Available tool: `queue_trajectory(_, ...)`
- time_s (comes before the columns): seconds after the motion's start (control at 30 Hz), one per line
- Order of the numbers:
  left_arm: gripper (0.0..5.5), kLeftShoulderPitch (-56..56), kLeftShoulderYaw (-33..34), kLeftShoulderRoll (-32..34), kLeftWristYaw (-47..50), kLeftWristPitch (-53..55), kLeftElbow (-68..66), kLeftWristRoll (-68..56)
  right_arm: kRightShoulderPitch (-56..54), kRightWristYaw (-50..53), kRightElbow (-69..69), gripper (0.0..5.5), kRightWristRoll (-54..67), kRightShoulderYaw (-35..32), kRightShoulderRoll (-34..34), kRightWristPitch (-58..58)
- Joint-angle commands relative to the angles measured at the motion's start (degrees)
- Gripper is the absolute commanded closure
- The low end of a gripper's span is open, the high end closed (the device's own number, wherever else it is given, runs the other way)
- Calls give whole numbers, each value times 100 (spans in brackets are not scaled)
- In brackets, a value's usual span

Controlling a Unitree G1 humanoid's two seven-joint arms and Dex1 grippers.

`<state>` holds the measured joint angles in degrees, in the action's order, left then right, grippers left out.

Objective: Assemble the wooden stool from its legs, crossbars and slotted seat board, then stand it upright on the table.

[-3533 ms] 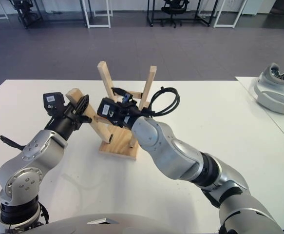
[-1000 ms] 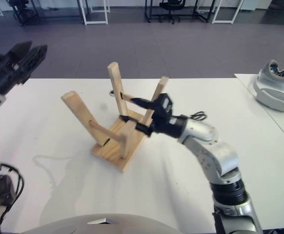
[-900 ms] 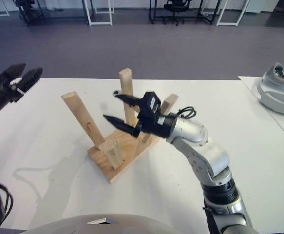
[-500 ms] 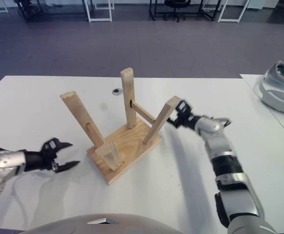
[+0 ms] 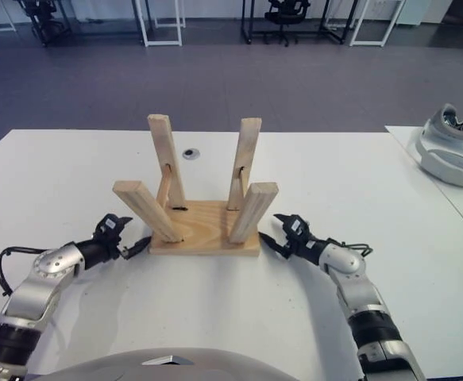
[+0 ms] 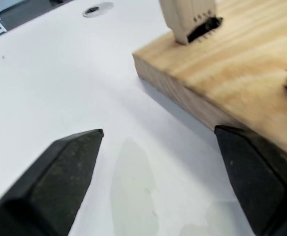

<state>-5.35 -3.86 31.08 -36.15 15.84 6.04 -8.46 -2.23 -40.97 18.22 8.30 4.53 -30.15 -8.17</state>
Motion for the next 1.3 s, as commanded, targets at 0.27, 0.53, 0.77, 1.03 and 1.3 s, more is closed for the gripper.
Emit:
queue_trajectory(0.27,132,-157,-306,-261,-249,461,694,-278,1260,158,-2591,202,307,366,137,1733)
queue_trajectory(0.53,132,-462,592,266,-1157,1668,2426,-2198,1320,-208,-4407,202,2147,-505,-162,3383)
queue_trajectory(0.77,132,-499,1550,886,-1315,2075,3214,-3027,1411,-514,-5339,202,3169,-1442,-983,4123)
queue_trajectory(1.03,132,-1074,1395,1726,-1758,1568,2053,-1928,1846,-900,-4969,202,2587,-1524,-1539,3838)
queue_trajectory(1.3,132,60,428,2429,-3267,338,888,-1134,1104,-2465,-3955,202,2177,-921,-2089,3094)
